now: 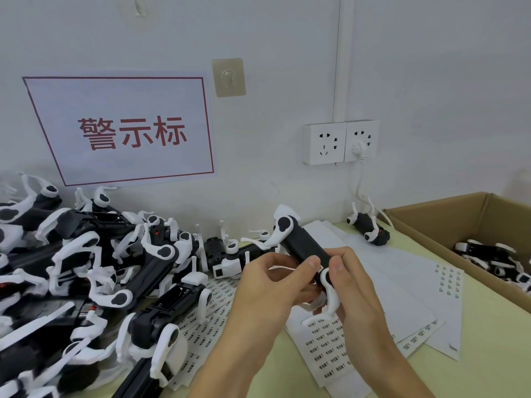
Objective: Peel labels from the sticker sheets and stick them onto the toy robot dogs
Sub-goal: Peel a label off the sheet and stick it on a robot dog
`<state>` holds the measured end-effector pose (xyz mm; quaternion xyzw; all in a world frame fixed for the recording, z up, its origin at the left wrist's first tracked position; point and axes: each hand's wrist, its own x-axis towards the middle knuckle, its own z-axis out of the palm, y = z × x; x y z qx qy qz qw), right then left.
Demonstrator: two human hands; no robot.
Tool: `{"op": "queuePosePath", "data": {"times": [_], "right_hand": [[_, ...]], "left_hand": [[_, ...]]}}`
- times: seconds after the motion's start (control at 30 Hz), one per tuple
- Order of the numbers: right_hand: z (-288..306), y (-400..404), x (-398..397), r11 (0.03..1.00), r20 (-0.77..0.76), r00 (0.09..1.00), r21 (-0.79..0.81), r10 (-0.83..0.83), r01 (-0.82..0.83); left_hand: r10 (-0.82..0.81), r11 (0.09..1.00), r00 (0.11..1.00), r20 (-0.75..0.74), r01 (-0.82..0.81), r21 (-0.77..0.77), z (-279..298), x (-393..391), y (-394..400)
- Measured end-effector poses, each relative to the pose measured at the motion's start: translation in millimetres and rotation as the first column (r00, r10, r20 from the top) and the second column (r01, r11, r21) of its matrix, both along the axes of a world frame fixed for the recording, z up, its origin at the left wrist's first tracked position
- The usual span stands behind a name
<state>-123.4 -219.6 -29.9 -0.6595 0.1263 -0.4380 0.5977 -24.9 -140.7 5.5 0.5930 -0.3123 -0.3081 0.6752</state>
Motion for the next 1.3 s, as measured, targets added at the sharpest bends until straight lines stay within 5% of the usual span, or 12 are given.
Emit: {"op": "queuePosePath", "data": {"times": [0.37,0.93,1.03,1.13,1.3], "right_hand": [[4.1,3.8,-2.2,0.991,-0.030,0.999,-0.131,-0.021,0.017],[11.3,-0.4,-6.7,0.994,-0.024,0.998,-0.087,-0.064,0.061],[7.6,-4.3,-6.1,0.998,-0.023,0.998,0.012,-0.057,0.057],[9.4,-5.9,-5.4,0.938,0.041,0.999,0.346,0.008,-0.022],[11.2,-4.0,1.0,0.713,0.132,0.990,0.690,0.044,-0.124]], "left_hand": [[-0.086,0.996,0.987,0.137,0.083,0.030,1.1,6.0,5.1],[-0.001,1.000,0.999,0.047,0.001,0.001,2.5,-4.9,-1.3],[-0.025,1.000,0.998,0.060,0.025,0.010,2.6,-1.9,0.6],[0.014,1.000,0.992,0.128,-0.016,0.017,2.1,0.5,1.0],[0.244,0.966,0.777,0.581,-0.249,-0.073,-3.8,-3.8,-1.1]]}}
